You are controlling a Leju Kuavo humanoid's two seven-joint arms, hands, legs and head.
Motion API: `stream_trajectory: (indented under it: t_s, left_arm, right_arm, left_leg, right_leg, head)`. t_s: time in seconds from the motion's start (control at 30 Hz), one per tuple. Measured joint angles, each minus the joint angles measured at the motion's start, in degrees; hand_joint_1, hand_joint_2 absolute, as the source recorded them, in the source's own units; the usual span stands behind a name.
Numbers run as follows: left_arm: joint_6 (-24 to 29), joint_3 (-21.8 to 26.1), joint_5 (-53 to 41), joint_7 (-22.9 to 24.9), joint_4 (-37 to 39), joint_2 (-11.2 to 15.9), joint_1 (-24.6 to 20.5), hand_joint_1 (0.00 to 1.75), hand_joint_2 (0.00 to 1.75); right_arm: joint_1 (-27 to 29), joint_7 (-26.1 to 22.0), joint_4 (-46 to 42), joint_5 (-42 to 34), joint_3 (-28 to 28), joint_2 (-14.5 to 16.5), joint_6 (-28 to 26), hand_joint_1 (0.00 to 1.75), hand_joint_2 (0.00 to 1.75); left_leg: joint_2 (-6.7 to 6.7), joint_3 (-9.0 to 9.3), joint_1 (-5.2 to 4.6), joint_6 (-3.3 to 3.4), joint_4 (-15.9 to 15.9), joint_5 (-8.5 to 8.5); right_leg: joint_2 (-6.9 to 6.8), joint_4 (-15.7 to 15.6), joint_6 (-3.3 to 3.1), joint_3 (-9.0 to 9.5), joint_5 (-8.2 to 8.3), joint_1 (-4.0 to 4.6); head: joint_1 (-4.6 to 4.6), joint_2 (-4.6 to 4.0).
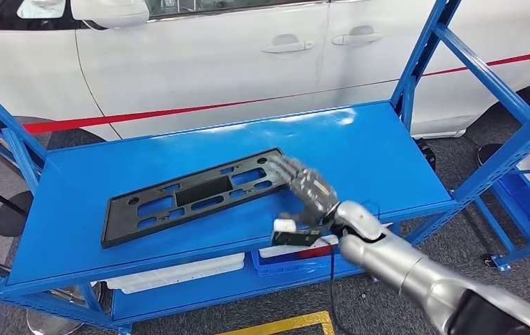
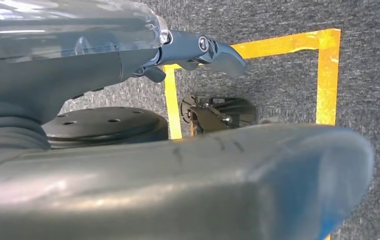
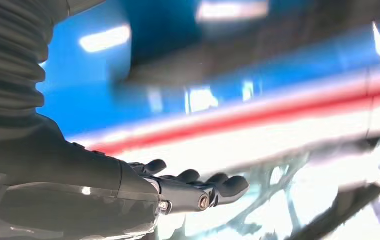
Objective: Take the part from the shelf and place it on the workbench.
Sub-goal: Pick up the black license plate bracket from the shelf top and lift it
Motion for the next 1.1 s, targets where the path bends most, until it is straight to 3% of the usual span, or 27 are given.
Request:
stream_trajectory:
  t_s: [0.13,0.3,0.6,0.9,1.1]
  left_arm:
    - [-0.1,0.6,-0.1,-0.5,0.0,0.0,0.3,0.0,0.0]
    - [-0.4,0.9,-0.2,-1.3,0.0,0.0,0.3,0.0,0.0]
    - [-1.1,2.2,1.4,-1.9,0.0,-0.3,0.3,0.0,0.0]
    - [-1.2,2.5,1.8,-2.0,0.0,-0.3,0.3,0.0,0.0]
    - [-2.0,3.7,1.8,-3.3,0.0,-0.5,0.5,0.0,0.0]
  right_arm:
    - [-11.9,4.7,-5.8,-8.9,5.7,-5.3,3.4,0.0,1.75]
    - [-20.5,8.3,-8.8,-14.3,13.6,-7.1,5.2,0.0,1.75]
    - [-25.8,10.4,-8.6,-22.8,24.9,-6.8,5.6,0.0,1.75]
    - [-26.6,10.9,-8.5,-23.7,26.3,-6.5,6.3,0.0,1.75]
    - [-25.5,12.6,-5.9,-26.6,28.9,-2.7,9.8,0.0,1.75]
  left_leg:
    - [0.03,0.0,-0.05,0.05,0.0,0.04]
    - [0.06,0.1,-0.05,0.06,0.0,0.03]
    - [0.02,-0.04,-0.06,0.07,0.0,0.03]
    - [0.0,-0.05,-0.06,0.07,0.0,0.03]
    - [0.01,-0.03,-0.04,0.06,0.0,0.03]
  right_leg:
    - [0.04,0.0,0.04,0.01,0.03,-0.04]
    - [0.06,0.0,0.05,0.01,0.01,-0.03]
    - [0.02,0.0,0.06,0.0,0.01,-0.06]
    - [0.0,0.0,0.06,0.01,0.01,-0.06]
    - [0.02,0.0,0.07,0.01,-0.01,-0.02]
  head:
    - [0.0,0.0]
    - [0.0,0.0]
    - [0.0,0.0]
    - [0.0,0.0]
    - [0.0,0.0]
